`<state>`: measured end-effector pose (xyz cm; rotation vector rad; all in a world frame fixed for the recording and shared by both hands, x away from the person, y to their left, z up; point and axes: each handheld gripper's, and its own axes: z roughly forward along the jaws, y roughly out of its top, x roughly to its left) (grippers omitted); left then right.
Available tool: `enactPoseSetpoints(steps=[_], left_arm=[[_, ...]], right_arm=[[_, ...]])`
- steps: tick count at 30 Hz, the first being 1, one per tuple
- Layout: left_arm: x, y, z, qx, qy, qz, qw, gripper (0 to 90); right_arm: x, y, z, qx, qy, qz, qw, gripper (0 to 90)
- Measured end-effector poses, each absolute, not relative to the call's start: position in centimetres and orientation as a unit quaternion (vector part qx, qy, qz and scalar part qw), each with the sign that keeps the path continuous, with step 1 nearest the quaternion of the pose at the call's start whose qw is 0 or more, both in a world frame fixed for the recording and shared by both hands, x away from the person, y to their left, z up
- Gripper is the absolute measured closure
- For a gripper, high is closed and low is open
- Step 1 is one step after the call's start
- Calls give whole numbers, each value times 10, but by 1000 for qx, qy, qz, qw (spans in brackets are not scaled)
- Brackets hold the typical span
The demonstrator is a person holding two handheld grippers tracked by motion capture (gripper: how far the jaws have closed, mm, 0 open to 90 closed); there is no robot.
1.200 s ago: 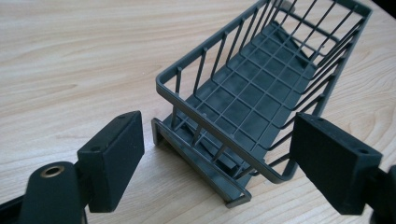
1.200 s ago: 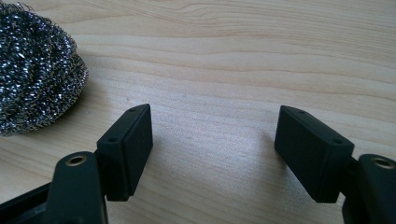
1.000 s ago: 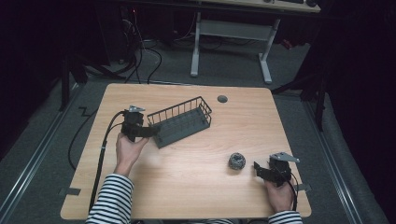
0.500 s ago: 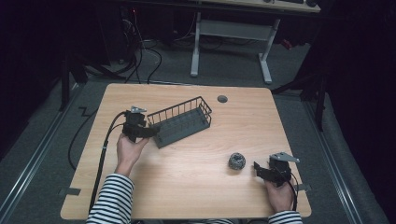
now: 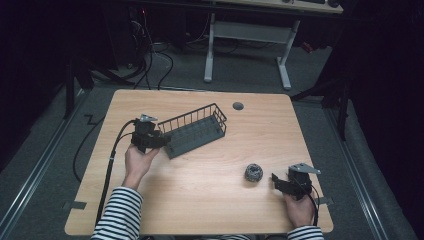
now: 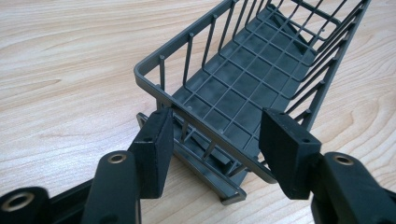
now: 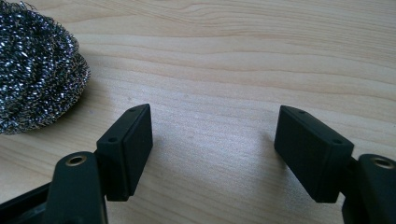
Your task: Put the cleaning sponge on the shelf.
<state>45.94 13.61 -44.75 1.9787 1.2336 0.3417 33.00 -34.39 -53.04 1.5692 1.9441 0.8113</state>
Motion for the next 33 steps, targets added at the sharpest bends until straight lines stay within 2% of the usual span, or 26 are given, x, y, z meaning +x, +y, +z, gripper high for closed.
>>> enactPoseSetpoints(steps=[16,33], left_arm=[[454,136,-446,782,474,129,383,489],[429,135,-447,789,457,117,393,490]], right_arm=[[330,-344,-530,578,715,299,255,281],[330,-344,-530,578,715,299,255,281]])
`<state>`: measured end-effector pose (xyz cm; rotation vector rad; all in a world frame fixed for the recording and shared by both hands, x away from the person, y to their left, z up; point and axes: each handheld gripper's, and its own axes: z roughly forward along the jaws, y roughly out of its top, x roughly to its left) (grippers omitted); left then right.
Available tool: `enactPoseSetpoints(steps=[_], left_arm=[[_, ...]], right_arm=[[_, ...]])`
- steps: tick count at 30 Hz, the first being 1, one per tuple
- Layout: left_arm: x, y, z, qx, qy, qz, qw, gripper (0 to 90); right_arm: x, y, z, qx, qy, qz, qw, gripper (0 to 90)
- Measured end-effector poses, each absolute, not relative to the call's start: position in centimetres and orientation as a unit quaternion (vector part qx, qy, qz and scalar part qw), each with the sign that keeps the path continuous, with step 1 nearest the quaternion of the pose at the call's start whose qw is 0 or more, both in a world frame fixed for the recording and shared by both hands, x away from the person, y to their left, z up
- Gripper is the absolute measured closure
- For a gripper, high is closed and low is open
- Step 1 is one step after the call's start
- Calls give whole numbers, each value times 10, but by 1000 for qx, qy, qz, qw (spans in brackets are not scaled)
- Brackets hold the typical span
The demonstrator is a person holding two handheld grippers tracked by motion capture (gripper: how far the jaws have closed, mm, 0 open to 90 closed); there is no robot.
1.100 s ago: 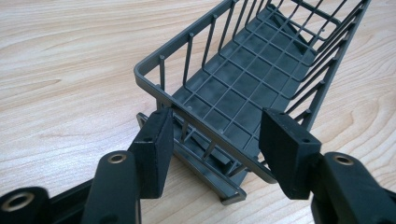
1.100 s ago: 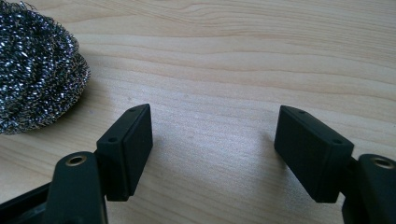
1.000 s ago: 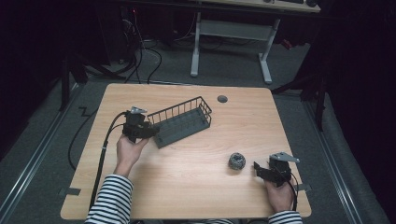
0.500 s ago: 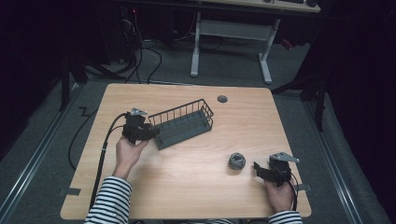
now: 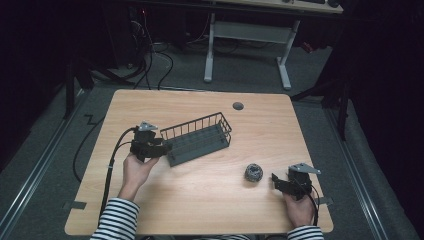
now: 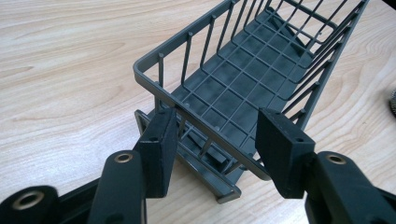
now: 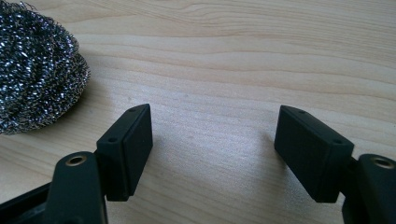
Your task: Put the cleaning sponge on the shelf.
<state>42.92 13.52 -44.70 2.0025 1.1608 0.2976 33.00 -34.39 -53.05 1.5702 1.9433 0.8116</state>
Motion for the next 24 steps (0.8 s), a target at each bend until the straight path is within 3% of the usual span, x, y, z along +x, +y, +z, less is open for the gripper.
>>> enactPoseSetpoints(steps=[17,24], left_arm=[[406,120,-448,797,437,113,402,486],[406,121,-447,792,439,114,409,396]], right_arm=[[330,-344,-530,578,715,299,255,281],[330,-344,-530,578,715,299,255,281]])
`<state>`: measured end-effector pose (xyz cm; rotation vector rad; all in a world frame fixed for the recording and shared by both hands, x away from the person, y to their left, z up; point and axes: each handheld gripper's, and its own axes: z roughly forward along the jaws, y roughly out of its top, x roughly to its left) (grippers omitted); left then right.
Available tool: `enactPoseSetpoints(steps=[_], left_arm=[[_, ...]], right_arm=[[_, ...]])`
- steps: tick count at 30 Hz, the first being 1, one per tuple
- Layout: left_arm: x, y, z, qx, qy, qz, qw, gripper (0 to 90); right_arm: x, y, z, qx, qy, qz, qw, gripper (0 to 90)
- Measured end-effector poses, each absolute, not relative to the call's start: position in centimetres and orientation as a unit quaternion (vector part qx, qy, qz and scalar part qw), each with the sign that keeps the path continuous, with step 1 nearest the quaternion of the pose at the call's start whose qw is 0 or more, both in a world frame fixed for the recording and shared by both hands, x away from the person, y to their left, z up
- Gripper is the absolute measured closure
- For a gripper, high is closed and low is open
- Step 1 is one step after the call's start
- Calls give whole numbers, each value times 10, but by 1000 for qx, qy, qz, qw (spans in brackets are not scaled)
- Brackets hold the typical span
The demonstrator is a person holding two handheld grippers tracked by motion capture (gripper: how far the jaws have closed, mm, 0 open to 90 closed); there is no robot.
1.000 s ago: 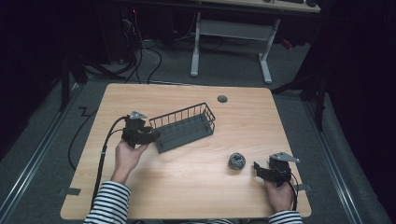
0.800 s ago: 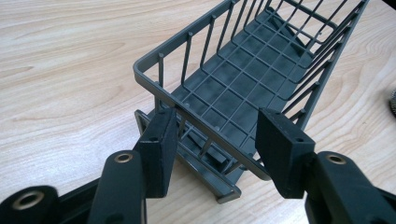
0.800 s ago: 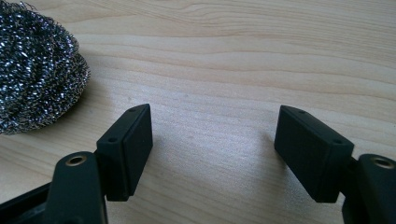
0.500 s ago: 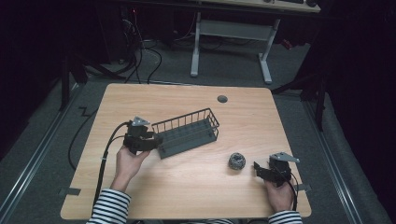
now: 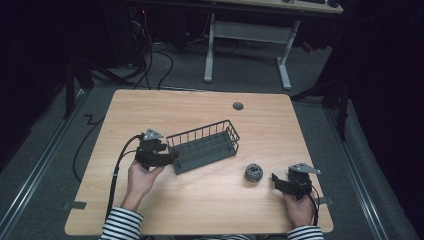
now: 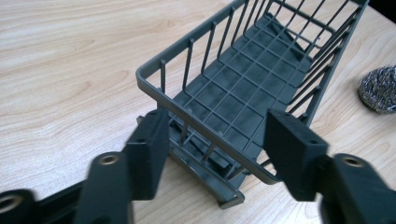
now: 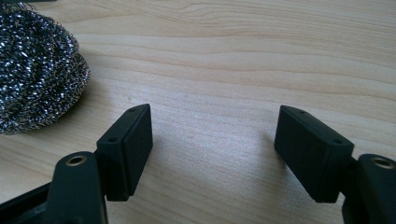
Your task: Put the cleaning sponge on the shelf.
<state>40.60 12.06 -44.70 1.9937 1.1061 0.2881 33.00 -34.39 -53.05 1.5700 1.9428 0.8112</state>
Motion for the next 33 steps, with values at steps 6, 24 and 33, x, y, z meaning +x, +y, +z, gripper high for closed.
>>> enactPoseSetpoints(steps=[6,24,33], left_arm=[[403,130,-440,780,441,125,425,277],[387,172,-442,758,457,162,436,255],[379,191,-455,756,464,171,429,252]], right_arm=[[330,-344,-530,578,715,299,255,281],[330,-344,-530,578,716,299,255,281],[330,-344,-531,579,715,299,255,281]])
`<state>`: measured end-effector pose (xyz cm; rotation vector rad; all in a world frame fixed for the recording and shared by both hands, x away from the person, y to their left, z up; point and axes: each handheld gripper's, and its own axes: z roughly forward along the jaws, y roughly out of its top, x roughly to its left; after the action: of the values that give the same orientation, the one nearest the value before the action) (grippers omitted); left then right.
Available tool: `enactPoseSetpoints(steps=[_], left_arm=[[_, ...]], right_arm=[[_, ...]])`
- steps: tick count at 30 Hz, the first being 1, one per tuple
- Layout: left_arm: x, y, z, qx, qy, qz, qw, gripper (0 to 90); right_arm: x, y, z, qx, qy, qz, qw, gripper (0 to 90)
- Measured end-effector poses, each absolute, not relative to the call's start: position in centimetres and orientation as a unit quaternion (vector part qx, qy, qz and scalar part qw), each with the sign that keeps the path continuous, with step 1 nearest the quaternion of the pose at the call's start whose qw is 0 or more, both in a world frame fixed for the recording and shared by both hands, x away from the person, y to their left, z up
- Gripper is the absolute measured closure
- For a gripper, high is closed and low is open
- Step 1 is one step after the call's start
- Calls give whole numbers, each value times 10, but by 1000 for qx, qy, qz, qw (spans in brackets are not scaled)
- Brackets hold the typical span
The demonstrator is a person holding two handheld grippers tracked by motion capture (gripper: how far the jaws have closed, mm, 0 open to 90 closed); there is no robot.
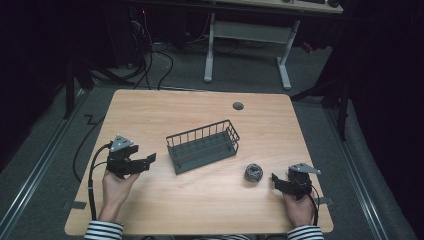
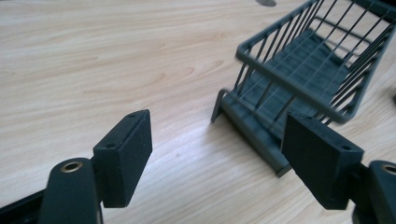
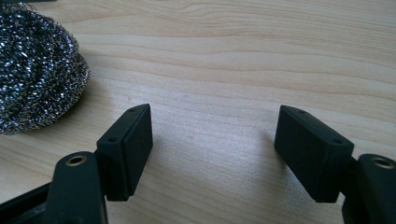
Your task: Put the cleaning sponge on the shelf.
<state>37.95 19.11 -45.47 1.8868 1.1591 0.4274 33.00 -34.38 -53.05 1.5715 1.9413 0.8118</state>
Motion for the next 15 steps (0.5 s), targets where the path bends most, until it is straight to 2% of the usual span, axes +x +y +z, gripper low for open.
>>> enactPoseSetpoints(steps=[15], left_arm=[[367,218,-499,749,495,201,391,255]], right_arm=[[330,-344,-530,579,715,299,253,287]])
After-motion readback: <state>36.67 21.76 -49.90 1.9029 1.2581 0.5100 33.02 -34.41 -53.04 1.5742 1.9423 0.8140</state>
